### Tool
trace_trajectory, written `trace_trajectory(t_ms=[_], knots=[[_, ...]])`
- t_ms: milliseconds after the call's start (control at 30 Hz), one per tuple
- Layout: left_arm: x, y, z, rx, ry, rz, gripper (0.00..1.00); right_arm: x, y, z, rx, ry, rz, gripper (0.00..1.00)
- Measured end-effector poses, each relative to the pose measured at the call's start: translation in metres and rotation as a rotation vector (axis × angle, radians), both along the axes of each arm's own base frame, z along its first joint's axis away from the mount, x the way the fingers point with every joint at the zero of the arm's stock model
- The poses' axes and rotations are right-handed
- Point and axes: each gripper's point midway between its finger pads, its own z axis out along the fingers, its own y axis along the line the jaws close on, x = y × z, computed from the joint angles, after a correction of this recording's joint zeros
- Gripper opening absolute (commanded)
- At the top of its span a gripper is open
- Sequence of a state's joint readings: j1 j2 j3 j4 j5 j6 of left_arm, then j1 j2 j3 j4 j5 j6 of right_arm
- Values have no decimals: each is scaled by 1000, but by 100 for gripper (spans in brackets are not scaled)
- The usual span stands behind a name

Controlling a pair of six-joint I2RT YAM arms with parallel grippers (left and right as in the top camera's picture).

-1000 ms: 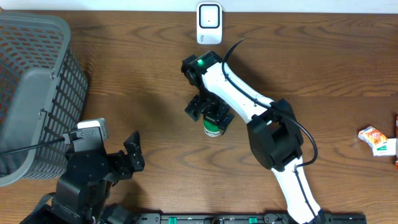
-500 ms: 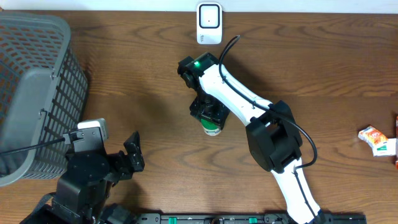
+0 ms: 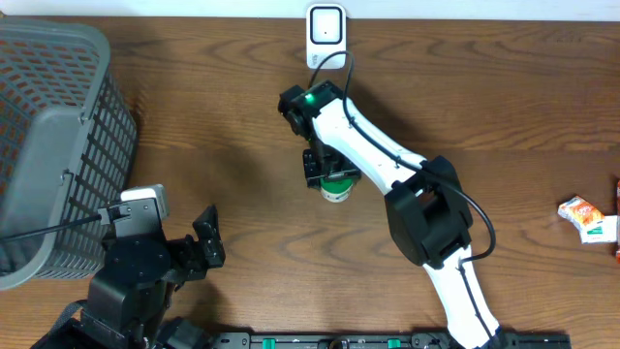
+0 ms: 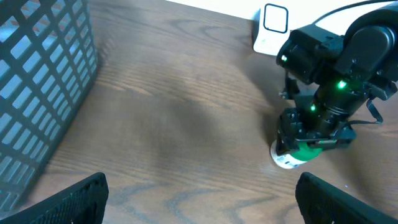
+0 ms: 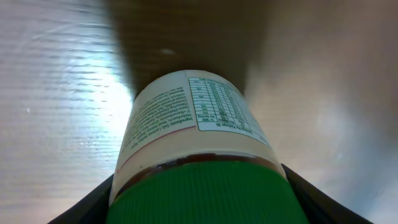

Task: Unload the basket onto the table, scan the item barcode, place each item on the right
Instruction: 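Lower the right gripper onto the jar lid and grasp the jar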

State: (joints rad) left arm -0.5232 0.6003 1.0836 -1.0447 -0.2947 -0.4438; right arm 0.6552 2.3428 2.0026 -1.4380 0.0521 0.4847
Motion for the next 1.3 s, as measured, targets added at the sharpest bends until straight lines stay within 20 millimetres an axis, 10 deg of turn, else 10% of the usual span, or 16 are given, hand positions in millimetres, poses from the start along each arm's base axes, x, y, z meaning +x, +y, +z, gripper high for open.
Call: trace_trajectory(t_ms=[233,400,567,1300], knots=[[0,0,0,0,0,0,96,26,5,-2,64,-52,311,62],[0,0,0,0,0,0,96,40,10,-3,90,-81,470,99],[0,0,0,0,0,0,96,30,2,-4,70,-24,519,99],[-9,5,-13,35,63,1,97,21,28,55,221,-118,-146,99]])
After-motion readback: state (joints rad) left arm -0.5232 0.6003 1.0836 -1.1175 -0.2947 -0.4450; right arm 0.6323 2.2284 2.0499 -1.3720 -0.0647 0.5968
